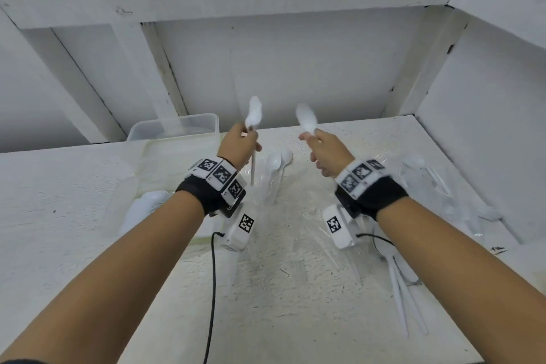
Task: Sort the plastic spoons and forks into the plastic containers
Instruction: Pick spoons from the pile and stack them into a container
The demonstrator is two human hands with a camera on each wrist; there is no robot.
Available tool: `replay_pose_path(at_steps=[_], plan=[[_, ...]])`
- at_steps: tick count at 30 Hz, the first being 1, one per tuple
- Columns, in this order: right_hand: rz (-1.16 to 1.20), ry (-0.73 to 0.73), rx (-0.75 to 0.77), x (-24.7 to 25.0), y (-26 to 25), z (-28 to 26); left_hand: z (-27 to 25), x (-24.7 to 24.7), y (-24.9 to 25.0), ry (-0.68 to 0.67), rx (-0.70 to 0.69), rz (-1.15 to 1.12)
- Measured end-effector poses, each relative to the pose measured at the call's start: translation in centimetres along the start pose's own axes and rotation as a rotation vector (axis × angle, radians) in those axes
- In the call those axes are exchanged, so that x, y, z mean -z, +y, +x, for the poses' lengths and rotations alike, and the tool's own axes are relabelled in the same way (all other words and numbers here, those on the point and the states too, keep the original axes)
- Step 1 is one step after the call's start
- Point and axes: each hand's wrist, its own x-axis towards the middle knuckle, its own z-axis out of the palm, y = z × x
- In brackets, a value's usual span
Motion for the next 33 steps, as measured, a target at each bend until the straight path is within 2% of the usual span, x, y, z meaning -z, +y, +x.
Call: replay_pose_path(at_steps=[4, 10, 13, 18, 21, 27, 33], plan=[[-0.389, -0.090, -0.073, -3.9, -0.8, 2.5, -0.6, 1.3, -0.6, 0.139, 0.152, -0.221], [-0.450, 0.008, -0.086, -6.8, -0.5, 3.8, -1.5, 1.9, -1.8, 0.080, 0.225, -0.199], [-0.567, -0.011, -0.092, -7.3, -0.4, 3.6, -1.8, 1.7, -1.9, 0.025, 0.242, -0.180], [-0.500, -0.046, -0.149, -7.2, 0.4, 3.1, -2.3, 1.3, -2.0, -0.020, 0.244, -0.131], [-0.407, -0.030, -0.131, -7.5, 0.7, 3.2, -2.4, 1.1, -2.0, -0.026, 0.249, -0.124], [-0.517, -0.085, -0.123, -7.4, 0.3, 3.1, -2.4, 0.5, -2.3, -0.037, 0.276, -0.113], [-0.457, -0.100, -0.162, -6.2, 0.6, 3.6, -2.5, 0.7, -2.6, -0.045, 0.262, -0.113]])
